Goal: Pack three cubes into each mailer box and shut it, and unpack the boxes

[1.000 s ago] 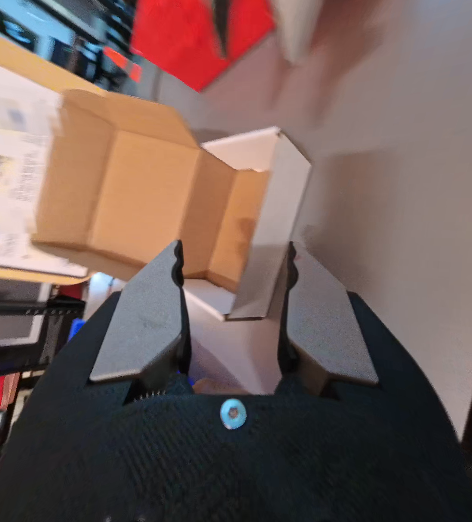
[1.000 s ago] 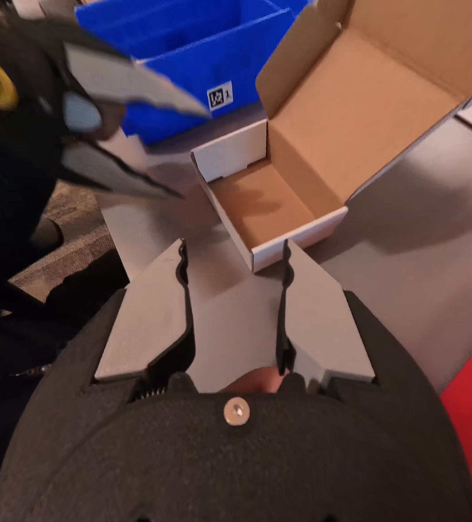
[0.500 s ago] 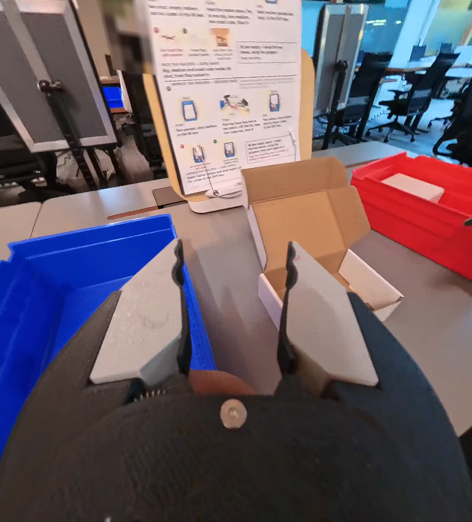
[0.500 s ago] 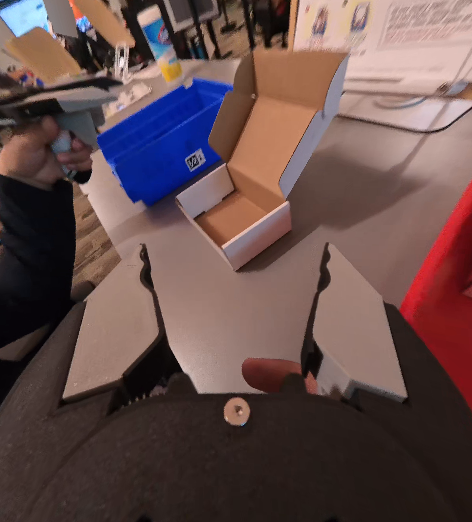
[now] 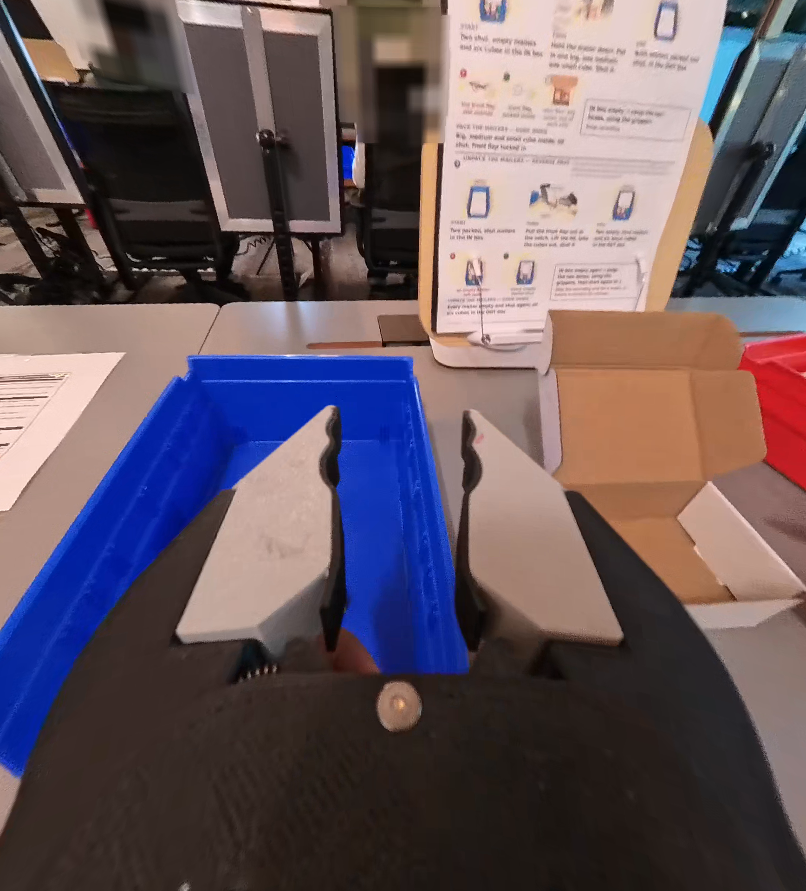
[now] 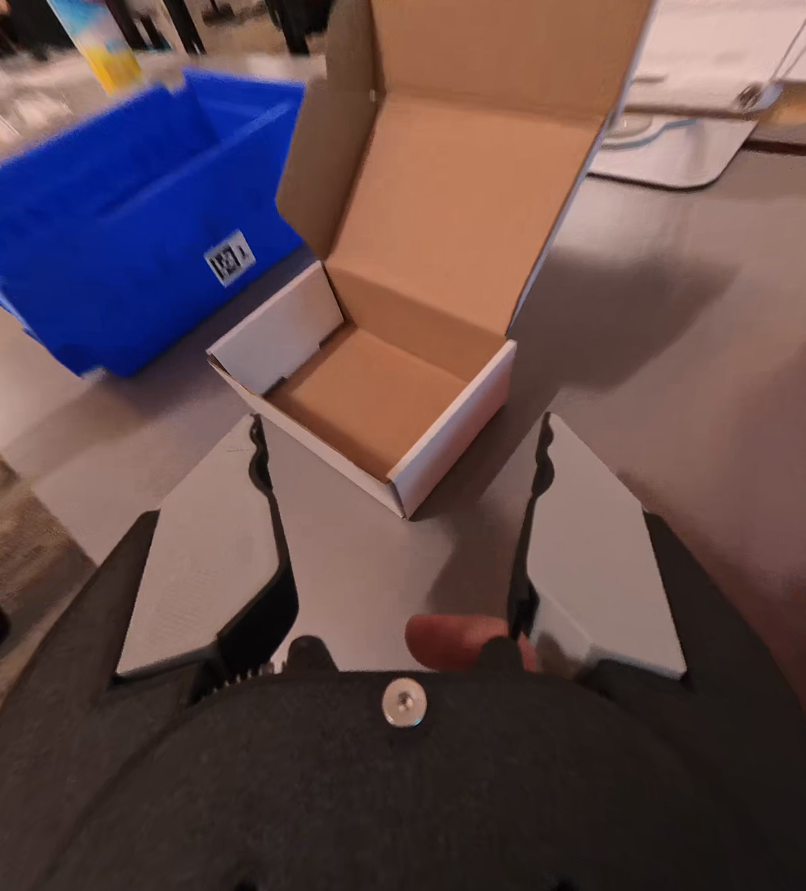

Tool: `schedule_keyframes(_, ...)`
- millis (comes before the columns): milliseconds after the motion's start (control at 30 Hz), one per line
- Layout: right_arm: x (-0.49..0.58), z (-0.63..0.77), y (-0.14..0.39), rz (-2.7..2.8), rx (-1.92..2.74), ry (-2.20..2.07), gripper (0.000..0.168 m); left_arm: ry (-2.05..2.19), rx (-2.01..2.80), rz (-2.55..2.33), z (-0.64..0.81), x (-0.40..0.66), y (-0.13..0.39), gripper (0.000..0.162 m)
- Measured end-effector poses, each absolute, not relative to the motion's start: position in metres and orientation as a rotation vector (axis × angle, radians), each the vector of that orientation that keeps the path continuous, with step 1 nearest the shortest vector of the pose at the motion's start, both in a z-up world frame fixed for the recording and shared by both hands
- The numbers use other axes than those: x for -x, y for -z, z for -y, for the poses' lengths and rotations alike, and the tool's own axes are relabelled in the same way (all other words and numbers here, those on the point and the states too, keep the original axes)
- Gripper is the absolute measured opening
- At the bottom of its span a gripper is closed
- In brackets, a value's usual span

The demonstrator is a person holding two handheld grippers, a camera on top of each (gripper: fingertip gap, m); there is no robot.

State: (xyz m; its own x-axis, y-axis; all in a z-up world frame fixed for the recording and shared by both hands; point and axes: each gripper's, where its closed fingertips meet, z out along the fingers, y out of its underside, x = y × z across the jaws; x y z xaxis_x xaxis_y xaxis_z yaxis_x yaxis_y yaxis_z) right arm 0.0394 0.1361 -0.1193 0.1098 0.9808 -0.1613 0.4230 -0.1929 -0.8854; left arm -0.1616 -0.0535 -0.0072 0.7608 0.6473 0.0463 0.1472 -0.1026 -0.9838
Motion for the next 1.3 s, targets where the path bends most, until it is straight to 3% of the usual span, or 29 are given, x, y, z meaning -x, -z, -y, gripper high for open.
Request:
schedule_keyframes(233, -0.015, -0.146, 0.162, 1.411, 1.755, -0.795, 0.103, -0.524, 1.658, 0.708, 0.060, 0.177, 0.014, 0.034)
schedule_keyframes(300, -0.013, -0.154, 0.171, 1.388, 1.792, -0.771, 0.077, -0.546, 1.661, 0.758, 0.062, 0.187, 0.018, 0.037)
schedule_keyframes(433, -0.023, -0.176, 0.170, 1.378, 1.807, -0.710, 0.006, -0.557, 1.736, 0.802, 0.064, 0.201, 0.035, 0.037)
schedule_keyframes(467, -0.028, -0.183, 0.170, 1.378, 1.809, -0.680, 0.004, -0.586, 1.732, 0.830, 0.069, 0.208, 0.036, 0.037)
schedule_keyframes(533, -0.036, -0.191, 0.169, 1.365, 1.834, -0.689, 0.003, -0.639, 1.741, 0.879, 0.080, 0.219, 0.040, 0.027)
schedule_keyframes(767, -0.060, -0.214, 0.169, 1.310, 1.841, -0.492, 0.005, -0.622, 1.973, 0.910, 0.100, 0.236, 0.090, 0.044)
schedule_keyframes(900, -0.058, -0.193, 0.165, 1.398, 1.791, -0.494, 0.030, -0.709, 2.222, 0.887, 0.126, 0.248, 0.132, 0.042)
schedule_keyframes(1000, -0.058, -0.179, 0.153, 1.427, 1.772, -0.586, 0.037, -0.708, 2.345, 0.858, 0.136, 0.253, 0.159, 0.043)
schedule_keyframes(1100, -0.061, -0.176, 0.138, 1.418, 1.751, -0.655, 0.040, -0.593, 2.341, 0.824, 0.132, 0.248, 0.162, 0.035)
schedule_keyframes(1300, -0.069, -0.183, 0.120, 1.399, 1.727, -0.725, 0.041, -0.548, 2.331, 0.792, 0.134, 0.248, 0.162, 0.043)
